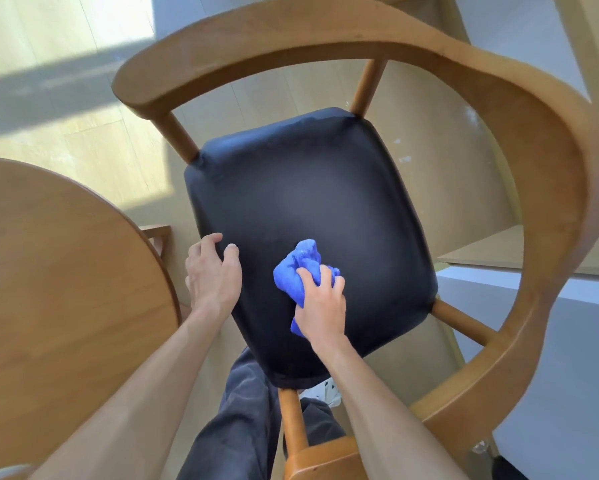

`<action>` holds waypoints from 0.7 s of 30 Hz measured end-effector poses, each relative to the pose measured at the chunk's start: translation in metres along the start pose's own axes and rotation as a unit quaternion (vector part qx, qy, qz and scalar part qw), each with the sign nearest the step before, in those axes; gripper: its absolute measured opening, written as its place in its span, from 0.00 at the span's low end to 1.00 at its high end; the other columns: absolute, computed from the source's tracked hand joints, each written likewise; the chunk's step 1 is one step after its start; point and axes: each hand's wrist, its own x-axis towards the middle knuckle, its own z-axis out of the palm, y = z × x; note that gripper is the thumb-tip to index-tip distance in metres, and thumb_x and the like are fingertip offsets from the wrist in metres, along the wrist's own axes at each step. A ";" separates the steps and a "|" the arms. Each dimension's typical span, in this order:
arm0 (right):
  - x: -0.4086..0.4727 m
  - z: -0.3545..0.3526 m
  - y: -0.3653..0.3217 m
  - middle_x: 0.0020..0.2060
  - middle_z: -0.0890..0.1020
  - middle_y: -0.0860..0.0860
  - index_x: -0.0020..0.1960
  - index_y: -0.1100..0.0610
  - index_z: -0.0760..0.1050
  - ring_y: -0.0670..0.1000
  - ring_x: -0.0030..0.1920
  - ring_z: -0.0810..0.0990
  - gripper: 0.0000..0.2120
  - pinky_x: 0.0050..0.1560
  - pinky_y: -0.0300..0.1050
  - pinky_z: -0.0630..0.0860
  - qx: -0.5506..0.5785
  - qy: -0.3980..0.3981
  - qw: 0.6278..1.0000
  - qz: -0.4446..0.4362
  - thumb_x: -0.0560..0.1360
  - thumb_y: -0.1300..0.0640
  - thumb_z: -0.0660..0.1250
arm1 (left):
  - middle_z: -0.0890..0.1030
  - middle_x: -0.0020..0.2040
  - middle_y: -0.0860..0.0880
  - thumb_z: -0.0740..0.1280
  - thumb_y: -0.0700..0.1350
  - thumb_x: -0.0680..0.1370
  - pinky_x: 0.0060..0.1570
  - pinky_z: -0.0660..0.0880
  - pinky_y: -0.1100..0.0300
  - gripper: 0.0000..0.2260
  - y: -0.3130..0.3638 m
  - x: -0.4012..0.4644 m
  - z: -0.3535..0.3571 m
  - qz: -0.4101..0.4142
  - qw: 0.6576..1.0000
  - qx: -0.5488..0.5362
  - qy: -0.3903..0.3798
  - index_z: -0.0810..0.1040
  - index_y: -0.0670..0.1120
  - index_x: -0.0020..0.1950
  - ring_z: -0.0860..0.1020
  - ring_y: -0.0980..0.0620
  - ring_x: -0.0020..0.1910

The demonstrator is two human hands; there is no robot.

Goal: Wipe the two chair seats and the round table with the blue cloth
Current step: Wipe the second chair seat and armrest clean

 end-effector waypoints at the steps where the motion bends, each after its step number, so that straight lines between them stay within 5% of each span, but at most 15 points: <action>1: -0.008 0.001 0.000 0.59 0.74 0.56 0.61 0.51 0.75 0.60 0.51 0.73 0.31 0.40 0.50 0.76 -0.003 -0.010 1.000 0.004 0.59 0.63 0.76 | 0.68 0.70 0.49 0.57 0.51 0.81 0.69 0.64 0.42 0.16 0.003 -0.002 0.000 0.001 1.000 -0.001 -0.001 0.69 0.51 0.68 0.67 0.47 0.69; 6: -0.038 0.008 -0.005 0.66 0.67 0.55 0.70 0.49 0.66 0.59 0.59 0.67 0.30 0.52 0.50 0.74 -0.009 -0.072 0.997 0.019 0.69 0.60 0.70 | 0.68 0.70 0.48 0.57 0.49 0.81 0.71 0.61 0.44 0.17 0.012 -0.012 -0.002 0.004 1.000 -0.010 -0.003 0.69 0.49 0.69 0.66 0.48 0.70; 21: -0.094 0.029 -0.041 0.65 0.60 0.54 0.69 0.49 0.58 0.58 0.62 0.63 0.30 0.54 0.48 0.76 0.023 -0.197 0.975 0.100 0.73 0.59 0.68 | 0.69 0.69 0.46 0.58 0.47 0.81 0.71 0.60 0.46 0.17 -0.011 -0.036 -0.007 -0.011 1.000 0.000 -0.015 0.71 0.48 0.69 0.65 0.47 0.70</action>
